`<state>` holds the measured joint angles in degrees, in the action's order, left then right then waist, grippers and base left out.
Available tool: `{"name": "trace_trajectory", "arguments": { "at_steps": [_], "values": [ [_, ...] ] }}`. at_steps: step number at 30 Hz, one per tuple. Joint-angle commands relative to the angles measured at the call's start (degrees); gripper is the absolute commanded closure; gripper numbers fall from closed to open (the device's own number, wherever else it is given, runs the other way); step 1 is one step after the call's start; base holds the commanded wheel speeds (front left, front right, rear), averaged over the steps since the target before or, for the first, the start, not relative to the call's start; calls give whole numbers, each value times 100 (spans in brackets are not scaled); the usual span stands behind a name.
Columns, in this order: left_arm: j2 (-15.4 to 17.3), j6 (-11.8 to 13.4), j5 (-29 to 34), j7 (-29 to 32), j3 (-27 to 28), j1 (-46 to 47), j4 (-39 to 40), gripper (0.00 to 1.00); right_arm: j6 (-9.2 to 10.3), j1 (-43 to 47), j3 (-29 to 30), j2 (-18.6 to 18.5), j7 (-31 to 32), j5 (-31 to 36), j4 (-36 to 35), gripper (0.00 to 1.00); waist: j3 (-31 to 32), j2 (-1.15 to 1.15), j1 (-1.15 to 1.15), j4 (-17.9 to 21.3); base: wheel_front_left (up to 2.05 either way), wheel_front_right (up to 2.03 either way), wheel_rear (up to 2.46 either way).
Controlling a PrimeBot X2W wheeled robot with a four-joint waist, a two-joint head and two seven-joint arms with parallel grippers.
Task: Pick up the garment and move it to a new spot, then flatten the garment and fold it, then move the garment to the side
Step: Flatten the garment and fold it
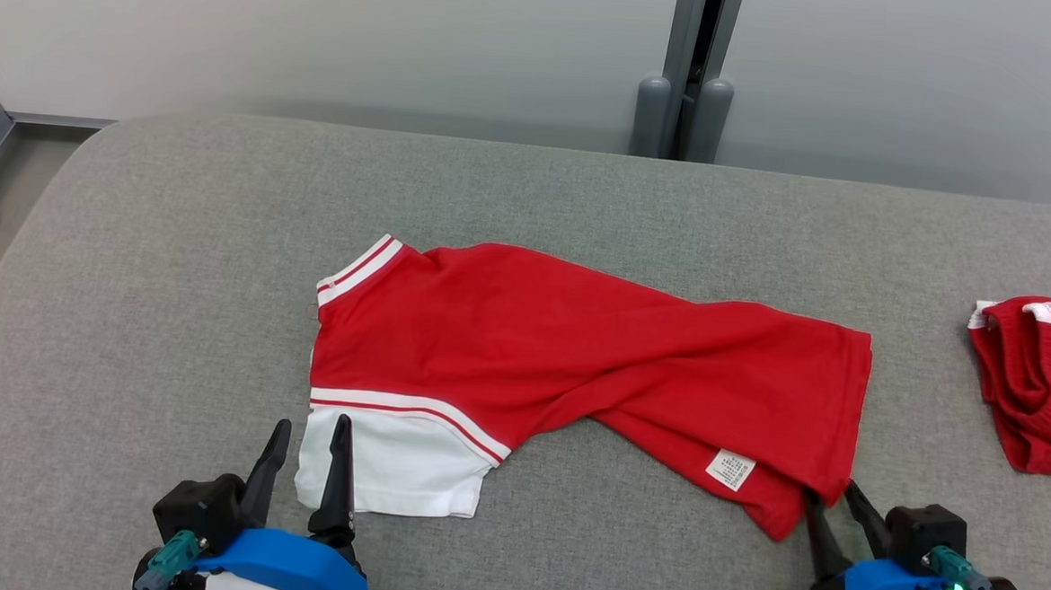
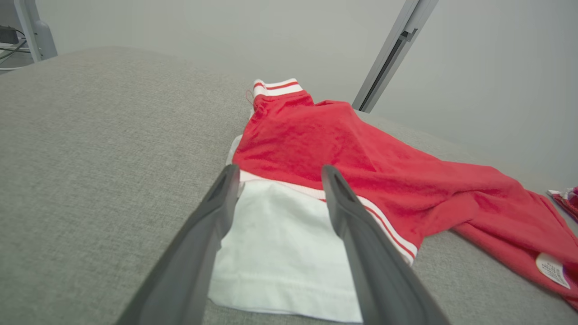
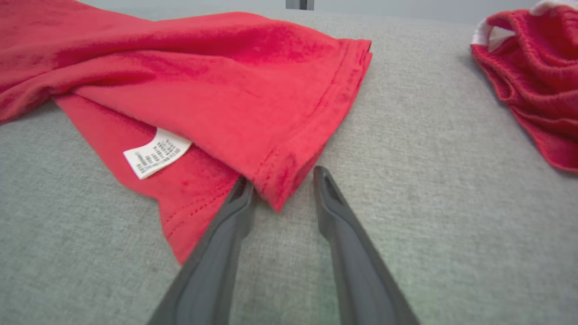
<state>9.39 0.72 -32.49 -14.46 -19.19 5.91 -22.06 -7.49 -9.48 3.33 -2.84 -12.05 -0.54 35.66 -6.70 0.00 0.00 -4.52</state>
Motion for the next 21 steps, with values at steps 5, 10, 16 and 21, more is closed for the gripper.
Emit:
{"name": "trace_trajectory", "arguments": {
  "at_steps": [5, 10, 16, 21],
  "values": [
    [44, 71, 90, -44, 35, -43, 118, 0, -1, -221, 14, -10, -158, -75, 104, 100, 7, 0, 0, 82, 0, 0, 0],
    [25, 109, 114, -52, 39, -74, 180, 0, -1, -87, -27, -9, -232, -102, -324, 100, 43, 0, 0, 225, 0, 0, 0],
    [30, 125, 150, -63, 47, -89, 245, 0, -1, 403, -64, -9, 2, 19, -1275, 100, 83, 0, 0, 411, 0, 0, 0],
    [38, 114, 178, -70, 58, -72, 315, 0, -1, 1088, -68, -9, 506, 32, -2109, 100, 63, 0, 0, 489, 0, 0, 0]
  ]
}}
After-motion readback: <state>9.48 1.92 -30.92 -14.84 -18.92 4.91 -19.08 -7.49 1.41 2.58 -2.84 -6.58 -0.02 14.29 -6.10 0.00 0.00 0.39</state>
